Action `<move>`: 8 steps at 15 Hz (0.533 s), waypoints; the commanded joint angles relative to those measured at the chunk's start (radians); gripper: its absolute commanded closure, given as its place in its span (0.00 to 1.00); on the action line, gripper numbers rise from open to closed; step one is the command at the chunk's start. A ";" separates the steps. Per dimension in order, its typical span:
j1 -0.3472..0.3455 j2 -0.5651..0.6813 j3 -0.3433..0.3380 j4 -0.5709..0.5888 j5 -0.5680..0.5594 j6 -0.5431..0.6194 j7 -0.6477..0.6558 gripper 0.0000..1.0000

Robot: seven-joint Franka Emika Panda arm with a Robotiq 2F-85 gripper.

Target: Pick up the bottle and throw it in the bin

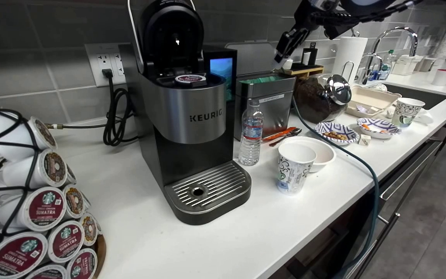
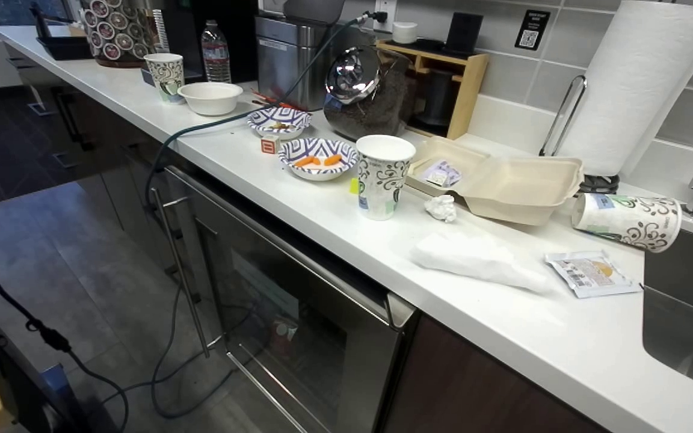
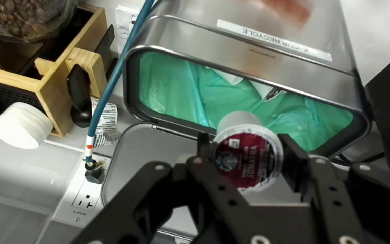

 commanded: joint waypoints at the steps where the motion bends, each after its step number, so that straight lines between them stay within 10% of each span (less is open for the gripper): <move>1: 0.027 0.077 -0.013 0.118 0.005 -0.036 0.010 0.73; 8: 0.048 0.142 -0.031 0.160 -0.003 -0.021 0.016 0.73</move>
